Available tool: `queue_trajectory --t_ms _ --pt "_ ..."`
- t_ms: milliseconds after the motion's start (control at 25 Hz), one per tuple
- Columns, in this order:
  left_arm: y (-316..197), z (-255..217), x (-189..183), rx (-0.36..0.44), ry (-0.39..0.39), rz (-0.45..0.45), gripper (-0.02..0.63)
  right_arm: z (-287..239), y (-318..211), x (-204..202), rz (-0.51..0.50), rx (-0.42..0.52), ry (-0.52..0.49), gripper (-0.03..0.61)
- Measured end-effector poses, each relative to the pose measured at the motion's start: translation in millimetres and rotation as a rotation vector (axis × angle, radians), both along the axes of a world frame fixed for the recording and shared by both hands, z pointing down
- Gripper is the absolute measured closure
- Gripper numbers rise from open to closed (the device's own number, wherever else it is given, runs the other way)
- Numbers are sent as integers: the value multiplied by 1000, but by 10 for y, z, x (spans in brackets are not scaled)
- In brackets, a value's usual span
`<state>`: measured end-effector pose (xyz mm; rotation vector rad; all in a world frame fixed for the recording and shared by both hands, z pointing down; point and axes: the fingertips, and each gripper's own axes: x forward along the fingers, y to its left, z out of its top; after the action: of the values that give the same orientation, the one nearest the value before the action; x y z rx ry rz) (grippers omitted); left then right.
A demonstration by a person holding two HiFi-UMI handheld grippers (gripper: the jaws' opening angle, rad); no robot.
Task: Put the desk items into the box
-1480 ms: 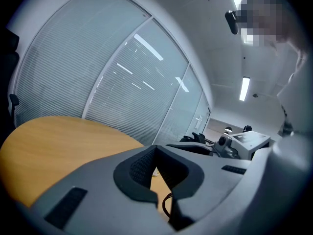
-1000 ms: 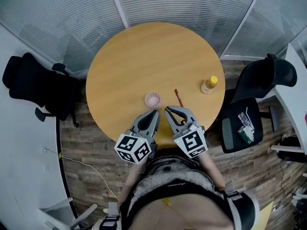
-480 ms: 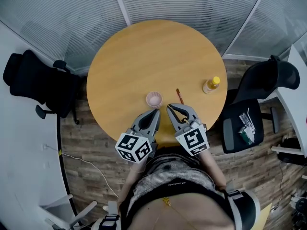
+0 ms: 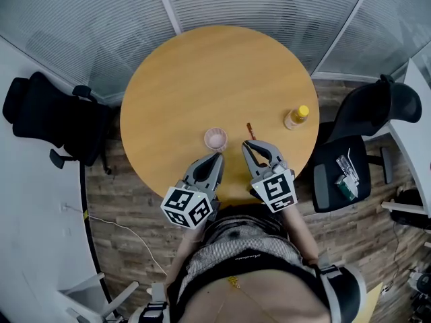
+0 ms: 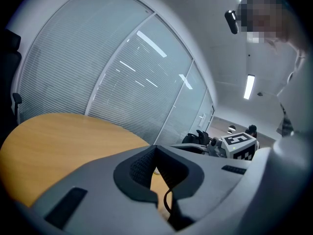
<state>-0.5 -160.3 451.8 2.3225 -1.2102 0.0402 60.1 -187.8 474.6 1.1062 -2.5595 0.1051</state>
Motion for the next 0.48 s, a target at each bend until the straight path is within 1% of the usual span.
queue_trajectory --t_ms 200,480 --pt "-11 32 2 -10 -1 -1 612 147 -102 143 38 -22 33 554" --pt "14 83 -60 -25 -6 -12 612 325 -246 270 77 -63 43 554"
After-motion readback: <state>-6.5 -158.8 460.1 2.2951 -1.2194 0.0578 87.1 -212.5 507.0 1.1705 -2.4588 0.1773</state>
